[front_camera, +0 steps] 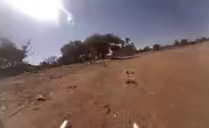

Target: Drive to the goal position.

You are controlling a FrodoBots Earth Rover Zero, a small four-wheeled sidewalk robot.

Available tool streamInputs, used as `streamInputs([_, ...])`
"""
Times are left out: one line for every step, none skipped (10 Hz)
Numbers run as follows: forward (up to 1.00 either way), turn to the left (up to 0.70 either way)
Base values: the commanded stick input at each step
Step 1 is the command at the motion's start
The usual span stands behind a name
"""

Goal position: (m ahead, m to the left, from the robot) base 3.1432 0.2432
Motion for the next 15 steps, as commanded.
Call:
streamInputs([0.70, 0.00])
streamInputs([0.70, 0.00])
streamInputs([0.70, 0.00])
streamInputs([0.70, 0.00])
streamInputs([0.70, 0.00])
streamInputs([0.70, 0.00])
streamInputs([0.70, 0.00])
streamInputs([0.70, 0.00])
streamInputs([0.70, 0.00])
streamInputs([0.70, 0.00])
streamInputs([0.70, 0.27])
streamInputs([0.70, 0.27])
streamInputs([0.70, 0.27])
streamInputs([0.70, 0.23])
streamInputs([0.70, 0.18])
